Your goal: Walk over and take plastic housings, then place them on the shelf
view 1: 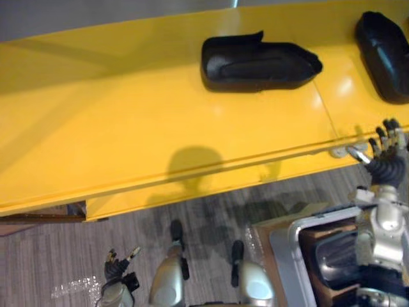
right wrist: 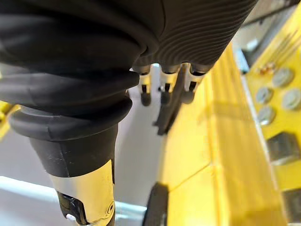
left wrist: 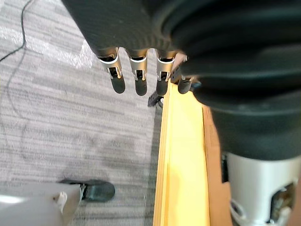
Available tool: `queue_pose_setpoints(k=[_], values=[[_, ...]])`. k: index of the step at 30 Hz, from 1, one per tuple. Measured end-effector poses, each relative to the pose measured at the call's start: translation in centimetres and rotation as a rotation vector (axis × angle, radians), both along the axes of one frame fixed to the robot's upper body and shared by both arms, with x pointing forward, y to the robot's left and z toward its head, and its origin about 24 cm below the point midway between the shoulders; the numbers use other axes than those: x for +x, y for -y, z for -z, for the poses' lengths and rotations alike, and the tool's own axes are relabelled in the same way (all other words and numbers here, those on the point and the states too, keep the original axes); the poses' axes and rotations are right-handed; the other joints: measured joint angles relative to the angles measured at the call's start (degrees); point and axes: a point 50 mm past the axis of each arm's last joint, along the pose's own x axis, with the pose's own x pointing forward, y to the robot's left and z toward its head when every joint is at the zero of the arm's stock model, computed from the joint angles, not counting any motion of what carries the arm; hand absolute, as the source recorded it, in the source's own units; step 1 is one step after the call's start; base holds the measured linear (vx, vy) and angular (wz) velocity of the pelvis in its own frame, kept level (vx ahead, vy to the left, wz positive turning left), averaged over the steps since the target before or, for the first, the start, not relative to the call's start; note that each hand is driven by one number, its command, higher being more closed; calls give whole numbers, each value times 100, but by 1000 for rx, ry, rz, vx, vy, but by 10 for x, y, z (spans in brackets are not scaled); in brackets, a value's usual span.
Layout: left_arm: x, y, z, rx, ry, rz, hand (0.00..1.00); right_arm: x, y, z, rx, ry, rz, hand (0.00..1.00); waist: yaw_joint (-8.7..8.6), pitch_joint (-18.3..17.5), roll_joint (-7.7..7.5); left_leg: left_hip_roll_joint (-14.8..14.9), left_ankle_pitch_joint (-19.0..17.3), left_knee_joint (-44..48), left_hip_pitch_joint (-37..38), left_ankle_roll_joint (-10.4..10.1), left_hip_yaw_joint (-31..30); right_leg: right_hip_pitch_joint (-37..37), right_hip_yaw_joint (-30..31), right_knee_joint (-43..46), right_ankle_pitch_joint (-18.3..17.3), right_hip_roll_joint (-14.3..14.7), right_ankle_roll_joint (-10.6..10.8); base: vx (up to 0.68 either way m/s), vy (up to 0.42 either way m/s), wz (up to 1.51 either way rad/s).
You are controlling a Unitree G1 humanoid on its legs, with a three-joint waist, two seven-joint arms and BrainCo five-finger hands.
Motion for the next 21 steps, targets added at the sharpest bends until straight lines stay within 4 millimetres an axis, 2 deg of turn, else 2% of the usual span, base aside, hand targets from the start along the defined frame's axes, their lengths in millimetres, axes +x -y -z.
queue_pose_setpoints(k=[8, 9, 11, 14, 18, 21], values=[[0, 1, 0, -4, -6, 0, 0, 15, -4, -65, -43, 243, 33, 0, 140, 97, 59, -65, 45, 25, -34, 9, -130, 52, -148, 10, -26, -52, -14, 39, -6, 11], [0, 1, 1, -7, -10, 1, 0, 15, -7, -75, -53, 277, 23, 100, 139, 170, 63, -68, 44, 24, -28, 8, -146, 70, -172, 19, -41, -52, -21, 9, -9, 8], [0, 1, 1, -10, -17, 1, 0, 17, -10, -81, -61, 291, 8, 100, 141, 232, 70, -72, 44, 25, -27, 6, -152, 70, -181, 38, -59, -56, -19, 2, -6, 5], [0, 1, 1, -11, -18, 2, 0, 23, -15, -80, -60, 251, -24, 100, 140, 256, 100, -88, 45, 25, -13, 7, -162, 67, -197, 92, -92, -74, -18, 2, -2, 1], [0, 2, 1, -11, -18, 5, 0, 41, -24, -71, -37, 151, -107, 100, 138, 263, 112, -99, 47, 25, 23, 6, -181, 70, -231, 179, -155, -92, -15, 3, -5, 1], [1, 4, 2, -12, -18, 16, 0, 53, -22, -62, -10, 90, -121, 100, 150, 282, 147, -105, 52, 25, 15, 4, -221, 71, -262, 207, -170, -95, -15, 12, -17, 5]])
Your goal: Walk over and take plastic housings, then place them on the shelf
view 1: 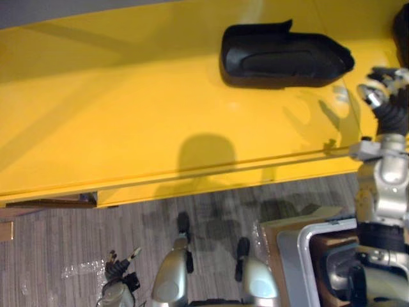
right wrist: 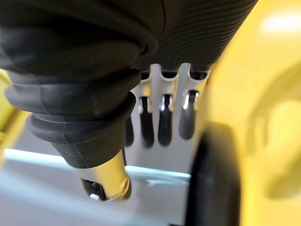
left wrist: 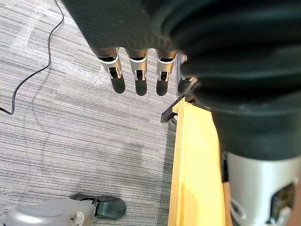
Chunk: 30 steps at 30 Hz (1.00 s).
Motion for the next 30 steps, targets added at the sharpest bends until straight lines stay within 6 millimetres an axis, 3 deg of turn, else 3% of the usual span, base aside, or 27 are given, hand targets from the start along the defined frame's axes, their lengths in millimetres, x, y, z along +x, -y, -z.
queue_pose_setpoints(k=[9, 20, 28, 30], values=[[3, 5, 1, -9, -12, 26, 0, 18, 14, 2, 13, -90, -9, 100, 54, 81, 150, -40, 36, 1, -50, 4, -119, -79, -55, 209, -119, -53, 9, 7, -11, 6], [3, 6, 1, -10, -13, 33, 0, 32, 34, -22, -25, -123, 42, 100, 155, 153, 288, -48, 88, 1, -55, -23, -262, -91, -207, 401, -226, -66, -18, 3, -21, 6], [6, 13, 2, -21, -12, 64, 0, 40, 48, -63, -86, -127, 112, 100, 303, 248, 579, -121, 186, 2, -173, 8, -439, -202, -361, 629, -330, -146, 13, -7, -15, 11], [6, 13, 3, -38, -10, 46, 0, 44, 47, -74, -81, -136, 131, 100, 408, 252, 604, -125, 191, 3, -184, 5, -449, -228, -361, 672, -346, -153, 8, 10, -27, 4]])
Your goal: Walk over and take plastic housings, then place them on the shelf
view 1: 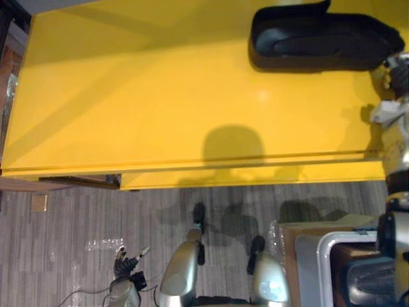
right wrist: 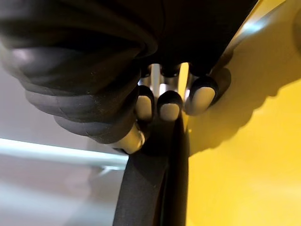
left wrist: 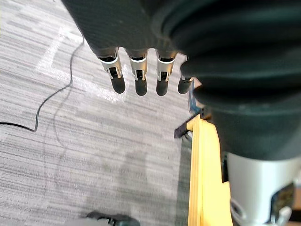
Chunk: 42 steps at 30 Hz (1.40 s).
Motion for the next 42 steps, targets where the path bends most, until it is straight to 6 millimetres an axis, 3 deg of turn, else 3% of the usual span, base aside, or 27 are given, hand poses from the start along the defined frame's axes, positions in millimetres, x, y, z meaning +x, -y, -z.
queue_pose_setpoints(k=[5, 9, 10, 17, 22, 25, 27, 30, 34, 37, 40, 42], values=[[2, 1, -1, -1, 5, 7, 0, 7, -5, -15, -38, -44, 36, 100, 83, -3, 7, -35, 34, 0, -40, -23, -133, -9, -150, 139, -114, -38, -12, 15, -36, 15], [3, 8, 1, -15, 4, 54, 0, 7, -4, -33, -55, -45, 116, 100, 246, 25, 63, -27, 51, 1, -56, -40, -157, -42, -178, 231, -157, -36, -40, 5, -43, 5], [3, 8, 1, -19, 5, 58, 0, 7, -5, -39, -59, -35, 139, 0, 250, 40, 98, -28, 58, 1, -64, -41, -166, -49, -186, 236, -158, -37, -41, -1, -33, 4], [3, 11, 1, -28, 10, 63, 0, 2, 3, -47, -147, -48, 365, 0, 259, 73, 171, -19, 73, 1, -64, -46, -179, -49, -195, 248, -160, -29, -41, 2, -19, 0], [4, 11, 0, -28, 16, 64, 0, -14, 1, -68, -315, 78, 560, 0, 222, 73, 170, 12, 76, 1, -53, -48, -129, -49, -153, 207, -146, 0, -33, 8, -37, -5], [7, 12, -2, -28, 29, 65, 0, -34, -23, -98, -413, 330, 571, 0, 145, 73, 170, 27, 75, 0, -57, -48, -96, -46, -135, 114, -113, 13, -19, 11, -28, -6], [11, 12, -4, -28, 48, 69, 0, -50, -62, -119, -527, 539, 449, 0, 53, 72, 167, 39, 74, 0, -70, -48, -71, -38, -124, 62, -70, 13, -16, 34, -13, -6], [21, 13, -8, -26, 72, 76, 0, -57, -101, -124, -662, 641, 316, 0, 61, 66, 154, 53, 74, 0, -69, -48, -50, -34, -113, 40, -53, 20, -18, 15, -9, -3], [23, 11, -9, -23, 76, 78, 0, -40, -140, -106, -944, 538, 169, 0, 174, 49, 19, 89, 73, -1, -69, -49, -52, -14, -123, 2, -20, 66, -36, 0, -17, -1], [21, 9, -9, -17, 68, 76, 0, -32, -162, -106, -1093, 462, 58, 0, 252, 43, -31, 137, 76, -1, -69, -53, -77, 56, -153, -126, 51, 122, -38, -2, -21, 0], [17, 0, -9, -2, 60, 50, 0, -26, -179, -108, -1233, 355, -43, 0, 295, -31, -182, 141, 76, -2, -74, -55, -96, 73, -171, -143, 54, 134, -39, -1, -10, 3], [16, -5, -9, 0, 59, 28, 0, -20, -180, -104, -1284, 261, -72, 0, 344, -88, -294, 149, 75, -3, -76, -55, -96, 84, -171, -170, 67, 153, -44, 0, 0, 0]])
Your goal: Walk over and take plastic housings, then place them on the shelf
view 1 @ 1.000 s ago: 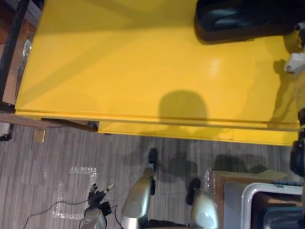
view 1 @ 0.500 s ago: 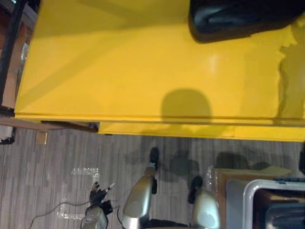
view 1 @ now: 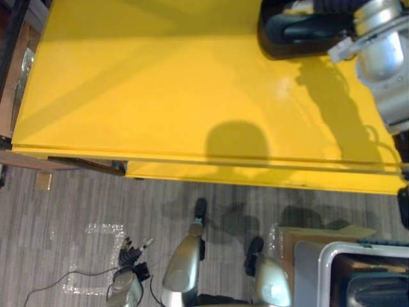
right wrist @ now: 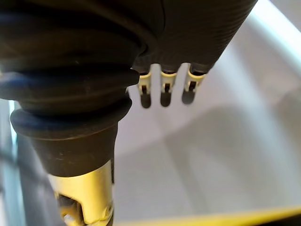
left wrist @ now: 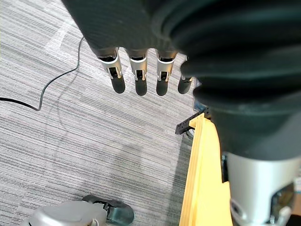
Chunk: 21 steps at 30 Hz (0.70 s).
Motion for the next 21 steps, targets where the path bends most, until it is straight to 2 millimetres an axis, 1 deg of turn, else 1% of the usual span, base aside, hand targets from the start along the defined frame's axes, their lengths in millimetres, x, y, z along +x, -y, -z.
queue_pose_setpoints(k=[1, 3, 7, 10, 12, 15, 21], values=[[0, -1, 0, 2, -1, 1, 0, 6, 2, 3, -22, -51, 32, 0, 36, -30, -59, 10, -1, 0, -4, -1, 2, 8, 0, -25, 19, 12, -7, 0, 0, 0], [0, -1, 0, 1, -5, 3, 0, 12, 5, 8, -51, -118, 71, 0, 70, -54, -104, 28, -10, -1, -4, -11, -11, 62, -25, -118, 66, 49, -15, 0, 0, 0], [-1, -2, 1, -3, -17, -3, 0, 21, 7, 15, -111, -212, 117, 0, 159, -60, -120, 52, -41, -2, -5, 6, -4, 90, -45, -194, 116, 66, -12, 0, 0, 0], [-2, -6, 0, 0, -22, -18, 0, 28, 12, 22, -150, -314, 170, 0, 201, -75, -189, 53, -41, -22, -4, 6, -5, 110, -62, -210, 119, 68, -10, 6, -9, 1], [-2, -10, 0, 8, -27, -25, 0, 32, 16, 26, -168, -386, 218, 0, 209, -81, -305, 55, -41, -23, -10, 8, -10, 125, -79, -239, 121, 73, -12, 24, -30, 4], [-2, -15, -2, 23, -26, -24, 0, 35, 23, 30, -168, -448, 250, 0, 215, -79, -417, 58, -42, -23, -9, 8, -11, 154, -83, -298, 142, 86, -14, 34, -31, 1], [1, -16, -5, 28, -18, -20, 0, 39, 32, 38, -199, -604, 288, 0, 211, -81, -429, 60, -47, -24, -6, 10, 0, 159, -78, -305, 146, 87, -13, 0, 0, 0]])
